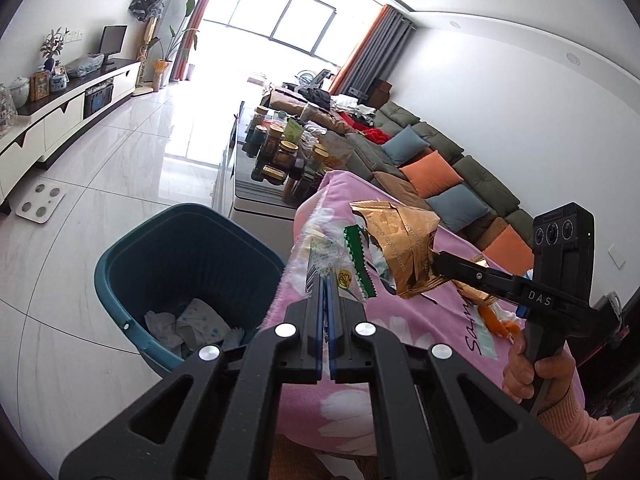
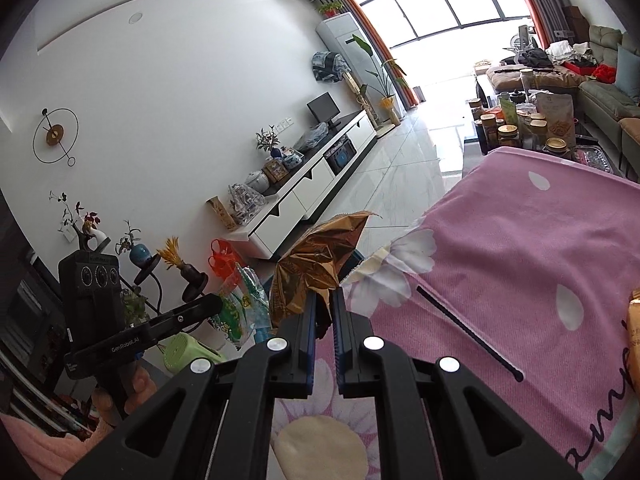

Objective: Collect trash
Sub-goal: 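Carry gold and green wrappers to the teal bin and open both tools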

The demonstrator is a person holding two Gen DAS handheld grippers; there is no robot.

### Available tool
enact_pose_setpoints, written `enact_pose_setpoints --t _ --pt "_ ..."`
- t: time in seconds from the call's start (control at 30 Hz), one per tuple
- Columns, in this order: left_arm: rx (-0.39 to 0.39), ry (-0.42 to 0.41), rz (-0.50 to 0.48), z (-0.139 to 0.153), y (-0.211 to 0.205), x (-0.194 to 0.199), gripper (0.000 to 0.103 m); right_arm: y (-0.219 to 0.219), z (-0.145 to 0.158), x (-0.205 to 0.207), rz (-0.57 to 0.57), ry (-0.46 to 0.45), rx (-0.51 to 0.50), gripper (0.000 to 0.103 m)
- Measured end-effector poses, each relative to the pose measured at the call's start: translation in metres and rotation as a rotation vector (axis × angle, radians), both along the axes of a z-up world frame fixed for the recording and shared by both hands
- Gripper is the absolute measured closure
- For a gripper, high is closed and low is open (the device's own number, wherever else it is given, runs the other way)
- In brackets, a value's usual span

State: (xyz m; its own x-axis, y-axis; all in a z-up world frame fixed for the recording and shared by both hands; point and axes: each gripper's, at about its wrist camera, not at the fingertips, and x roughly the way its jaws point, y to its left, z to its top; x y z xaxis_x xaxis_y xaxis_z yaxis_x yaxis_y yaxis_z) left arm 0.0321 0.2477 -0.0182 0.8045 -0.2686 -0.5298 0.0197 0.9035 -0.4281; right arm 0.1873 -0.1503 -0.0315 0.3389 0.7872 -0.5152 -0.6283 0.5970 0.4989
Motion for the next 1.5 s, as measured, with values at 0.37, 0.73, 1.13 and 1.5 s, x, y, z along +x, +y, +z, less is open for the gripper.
enact_pose_setpoints --t 0.37,0.73,1.13,1.5 --pt "0.008 0.054 0.107 -0.018 0.043 0.008 0.101 0.052 -0.014 0.017 0.054 0.047 -0.051 0.096" --pt "0.012 0.116 0.163 -0.045 0.058 0.026 0.101 0.096 -0.032 0.027 0.072 0.078 -0.129 0.096" --pt "0.022 0.178 0.209 -0.071 0.066 0.056 0.101 0.133 -0.054 0.033 0.097 0.123 -0.215 0.092" --pt "0.006 0.202 0.236 -0.093 0.066 0.079 0.082 0.134 -0.056 0.028 0.098 0.122 -0.220 0.075"
